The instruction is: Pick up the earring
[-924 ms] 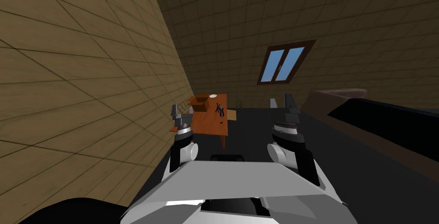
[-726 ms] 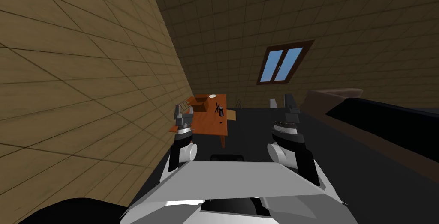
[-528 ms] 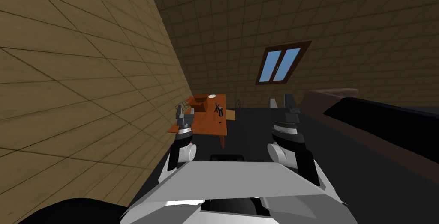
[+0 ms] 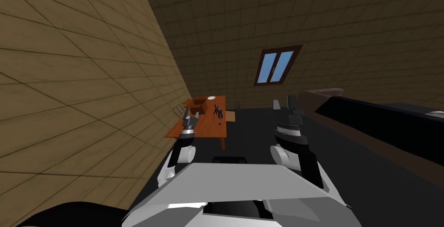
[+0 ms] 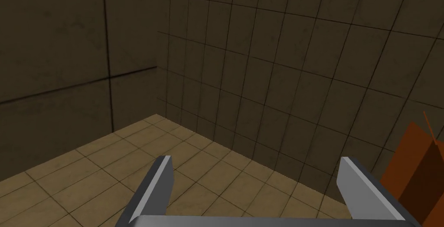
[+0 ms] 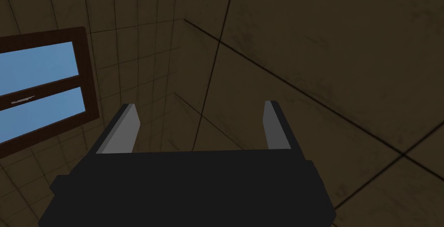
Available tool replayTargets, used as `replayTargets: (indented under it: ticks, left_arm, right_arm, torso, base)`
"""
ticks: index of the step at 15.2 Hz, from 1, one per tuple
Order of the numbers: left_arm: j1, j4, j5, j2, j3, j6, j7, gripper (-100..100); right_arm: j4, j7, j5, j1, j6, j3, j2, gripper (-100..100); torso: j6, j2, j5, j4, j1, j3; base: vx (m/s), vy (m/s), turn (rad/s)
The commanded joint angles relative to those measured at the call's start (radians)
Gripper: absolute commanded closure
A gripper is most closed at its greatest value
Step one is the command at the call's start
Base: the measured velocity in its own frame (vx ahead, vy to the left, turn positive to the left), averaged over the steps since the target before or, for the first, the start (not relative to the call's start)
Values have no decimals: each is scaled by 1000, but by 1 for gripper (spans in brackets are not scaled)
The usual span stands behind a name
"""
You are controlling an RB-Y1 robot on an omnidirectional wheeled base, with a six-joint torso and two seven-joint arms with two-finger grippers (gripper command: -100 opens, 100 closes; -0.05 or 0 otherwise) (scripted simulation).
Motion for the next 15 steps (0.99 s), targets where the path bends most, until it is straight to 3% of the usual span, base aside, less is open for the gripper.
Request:
replayTargets:
  ticks: [1,6,7,10,12,15]
  left_arm:
    - [-7,31,14,26,2,34,3,-100]
    - [-39,128,68,99,24,132,21,-100]
    - [-39,128,68,99,24,142,21,-100]
    - [-64,195,110,142,41,206,35,-100]
    - [-64,201,110,142,41,225,35,-100]
    - [-90,274,155,180,59,294,50,-100]
  right_arm:
    - [0,0,0,0,0,0,0,0]
    - [0,0,0,0,0,0,0,0]
    - [0,0,0,0,0,0,0,0]
    - [0,0,0,0,0,0,0,0]
    - [0,0,0,0,0,0,0,0]
    - [0,0,0,0,0,0,0,0]
  torso:
    - [0,0,0,0,0,0]
    - [0,0,0,0,-1,0]
    - [0,0,0,0,-1,0]
    - [0,-1,0,0,-1,0]
    - [-1,0,0,0,-1,0]
    - [-1,0,0,0,0,0]
  base:
    - [-6,-59,-124]
    - [-3,-61,-120]
    - [4,-53,-116]
    - [8,-60,-165]
    - [2,-50,-71]
    - [5,-49,-149]
